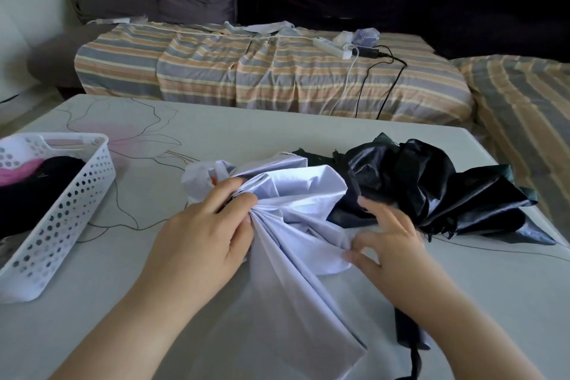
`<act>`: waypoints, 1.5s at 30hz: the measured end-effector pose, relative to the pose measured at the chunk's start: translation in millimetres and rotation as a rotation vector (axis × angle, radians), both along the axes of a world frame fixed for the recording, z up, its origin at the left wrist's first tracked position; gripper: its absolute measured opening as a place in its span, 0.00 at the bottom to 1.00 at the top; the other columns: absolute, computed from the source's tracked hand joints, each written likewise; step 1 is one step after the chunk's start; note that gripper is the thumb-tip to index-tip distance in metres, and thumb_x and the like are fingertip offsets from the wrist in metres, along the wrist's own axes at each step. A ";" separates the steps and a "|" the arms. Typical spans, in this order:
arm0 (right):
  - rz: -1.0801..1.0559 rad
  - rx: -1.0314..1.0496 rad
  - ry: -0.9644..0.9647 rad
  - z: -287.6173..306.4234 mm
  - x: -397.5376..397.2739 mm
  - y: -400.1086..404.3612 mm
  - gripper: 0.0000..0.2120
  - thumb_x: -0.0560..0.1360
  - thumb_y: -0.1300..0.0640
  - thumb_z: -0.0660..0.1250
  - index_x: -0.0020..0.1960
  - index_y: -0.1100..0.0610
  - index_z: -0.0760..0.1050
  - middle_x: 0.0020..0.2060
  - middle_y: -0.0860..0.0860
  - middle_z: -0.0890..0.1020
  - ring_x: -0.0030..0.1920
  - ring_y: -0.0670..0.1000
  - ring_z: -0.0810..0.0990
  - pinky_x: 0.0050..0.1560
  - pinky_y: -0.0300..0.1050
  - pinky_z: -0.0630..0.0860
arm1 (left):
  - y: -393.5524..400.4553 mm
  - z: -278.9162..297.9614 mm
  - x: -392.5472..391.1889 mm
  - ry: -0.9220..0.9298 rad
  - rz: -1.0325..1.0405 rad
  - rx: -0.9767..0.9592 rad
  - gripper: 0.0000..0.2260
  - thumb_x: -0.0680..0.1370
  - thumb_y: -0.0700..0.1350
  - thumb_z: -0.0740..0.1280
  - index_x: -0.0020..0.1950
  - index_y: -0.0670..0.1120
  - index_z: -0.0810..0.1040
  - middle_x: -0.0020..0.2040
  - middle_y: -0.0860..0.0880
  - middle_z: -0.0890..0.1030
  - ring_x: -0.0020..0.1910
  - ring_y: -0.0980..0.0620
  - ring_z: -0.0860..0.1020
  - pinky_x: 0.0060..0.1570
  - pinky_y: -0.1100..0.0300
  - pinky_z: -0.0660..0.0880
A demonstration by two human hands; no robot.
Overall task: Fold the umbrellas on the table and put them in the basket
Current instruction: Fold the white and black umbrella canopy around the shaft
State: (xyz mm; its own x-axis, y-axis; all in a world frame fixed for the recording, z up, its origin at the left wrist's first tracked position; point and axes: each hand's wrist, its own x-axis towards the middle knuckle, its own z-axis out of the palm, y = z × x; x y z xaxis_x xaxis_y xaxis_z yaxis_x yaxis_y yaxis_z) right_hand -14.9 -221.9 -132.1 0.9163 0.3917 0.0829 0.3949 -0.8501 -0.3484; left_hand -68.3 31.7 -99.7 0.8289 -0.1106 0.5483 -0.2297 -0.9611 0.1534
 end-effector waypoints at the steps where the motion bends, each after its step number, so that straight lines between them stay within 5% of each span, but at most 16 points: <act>1: 0.004 0.018 0.056 0.7 1.2 -3.8 0.09 0.77 0.49 0.66 0.42 0.53 0.79 0.67 0.41 0.72 0.67 0.48 0.68 0.64 0.39 0.65 | 1.9 -0.2 -0.2 -0.004 -0.002 -0.008 0.13 0.75 0.44 0.56 0.48 0.43 0.78 0.56 0.46 0.79 0.26 0.42 0.75 0.22 0.58 0.68; 4: -0.048 0.276 0.127 14.3 -7.5 1.8 0.08 0.79 0.52 0.61 0.44 0.52 0.75 0.45 0.44 0.83 0.40 0.42 0.79 0.40 0.35 0.73 | 8.4 1.2 0.4 -0.021 0.010 -0.048 0.12 0.75 0.44 0.55 0.49 0.43 0.77 0.54 0.46 0.79 0.25 0.41 0.74 0.22 0.58 0.68; 8: -0.309 0.620 0.223 23.7 -5.9 19.5 0.08 0.77 0.46 0.63 0.52 0.49 0.71 0.43 0.44 0.82 0.39 0.38 0.79 0.35 0.31 0.72 | 11.1 2.0 1.4 -0.035 0.013 -0.058 0.13 0.74 0.43 0.55 0.49 0.42 0.78 0.54 0.46 0.78 0.26 0.41 0.74 0.22 0.58 0.68; 11: -0.421 0.638 0.616 18.3 0.9 33.5 0.26 0.73 0.37 0.64 0.65 0.49 0.69 0.47 0.44 0.81 0.47 0.43 0.80 0.51 0.39 0.77 | 9.6 0.2 1.1 -0.049 -0.010 -0.037 0.12 0.74 0.43 0.56 0.49 0.43 0.77 0.55 0.49 0.75 0.25 0.41 0.74 0.22 0.58 0.69; 14: -0.515 0.986 1.082 11.2 3.5 44.2 0.26 0.73 0.36 0.64 0.60 0.55 0.78 0.50 0.52 0.85 0.48 0.52 0.83 0.50 0.48 0.80 | 9.6 0.3 0.3 -0.056 -0.013 -0.043 0.11 0.74 0.43 0.56 0.49 0.44 0.77 0.54 0.50 0.74 0.25 0.41 0.74 0.23 0.58 0.69; 16: -0.480 1.198 1.164 11.0 4.3 44.3 0.18 0.75 0.44 0.66 0.56 0.57 0.81 0.49 0.53 0.85 0.45 0.51 0.83 0.44 0.45 0.80 | 11.0 0.8 0.1 -0.074 -0.005 -0.054 0.11 0.74 0.43 0.56 0.48 0.43 0.77 0.54 0.51 0.73 0.25 0.42 0.73 0.23 0.58 0.69; 20: -0.217 1.676 1.132 25.0 5.3 33.1 0.11 0.75 0.56 0.64 0.53 0.56 0.82 0.47 0.53 0.85 0.43 0.51 0.84 0.44 0.45 0.81 | 14.4 1.6 0.4 -0.082 -0.047 -0.069 0.08 0.74 0.44 0.56 0.49 0.46 0.74 0.54 0.52 0.72 0.24 0.42 0.73 0.23 0.58 0.70; 25: -0.075 1.524 1.167 24.6 -0.1 33.0 0.23 0.69 0.63 0.69 0.64 0.54 0.74 0.55 0.51 0.83 0.48 0.51 0.83 0.46 0.44 0.81 | 13.3 1.1 0.5 -0.076 -0.045 -0.059 0.08 0.74 0.43 0.57 0.49 0.47 0.74 0.54 0.52 0.72 0.23 0.42 0.73 0.22 0.57 0.70; 28: -0.276 1.843 0.948 23.7 13.2 24.9 0.27 0.65 0.66 0.69 0.64 0.56 0.73 0.52 0.50 0.77 0.50 0.49 0.77 0.48 0.44 0.79 | 13.0 0.0 0.0 -0.088 -0.074 -0.060 0.09 0.74 0.43 0.56 0.50 0.47 0.74 0.54 0.51 0.73 0.23 0.42 0.73 0.23 0.57 0.70; 30: -0.471 2.081 0.819 27.8 20.1 13.8 0.22 0.73 0.67 0.64 0.66 0.56 0.71 0.46 0.52 0.76 0.44 0.47 0.75 0.46 0.41 0.79 | 7.4 -1.8 -0.8 -0.076 -0.122 -0.030 0.09 0.74 0.43 0.56 0.51 0.48 0.73 0.55 0.50 0.73 0.23 0.42 0.73 0.24 0.58 0.70; 33: -0.445 1.908 0.923 35.5 10.6 6.8 0.08 0.75 0.58 0.65 0.53 0.59 0.76 0.31 0.52 0.81 0.30 0.46 0.81 0.32 0.39 0.81 | 4.3 -4.2 0.9 -0.064 -0.082 -0.033 0.10 0.73 0.43 0.56 0.49 0.46 0.75 0.54 0.48 0.75 0.24 0.41 0.73 0.23 0.57 0.70; 35: -0.306 1.635 1.015 33.5 2.7 5.3 0.23 0.61 0.47 0.77 0.53 0.56 0.80 0.39 0.53 0.85 0.37 0.50 0.85 0.39 0.44 0.82 | 9.7 -2.5 2.5 -0.060 -0.020 -0.082 0.11 0.73 0.44 0.56 0.49 0.44 0.77 0.52 0.47 0.76 0.25 0.41 0.74 0.23 0.57 0.70; 38: -0.215 1.641 1.021 24.9 4.5 2.9 0.40 0.48 0.53 0.86 0.59 0.55 0.80 0.51 0.54 0.83 0.44 0.52 0.84 0.41 0.47 0.82 | 16.0 -0.8 2.5 -0.075 0.002 -0.112 0.11 0.73 0.44 0.56 0.49 0.45 0.76 0.51 0.46 0.77 0.27 0.41 0.75 0.25 0.58 0.69; 42: -0.376 2.075 0.829 31.0 11.0 6.2 0.14 0.76 0.61 0.65 0.62 0.58 0.77 0.39 0.53 0.81 0.40 0.50 0.82 0.42 0.44 0.82 | 6.5 -2.7 0.2 -0.070 -0.125 -0.084 0.10 0.74 0.44 0.56 0.51 0.48 0.73 0.54 0.49 0.74 0.25 0.42 0.73 0.25 0.58 0.71; 45: -0.312 1.993 0.870 42.0 5.3 5.5 0.13 0.77 0.58 0.61 0.44 0.61 0.84 0.36 0.54 0.83 0.37 0.50 0.84 0.37 0.42 0.82 | 4.6 -1.9 1.0 -0.076 -0.098 -0.123 0.09 0.74 0.44 0.56 0.51 0.49 0.73 0.54 0.51 0.73 0.25 0.42 0.73 0.25 0.57 0.72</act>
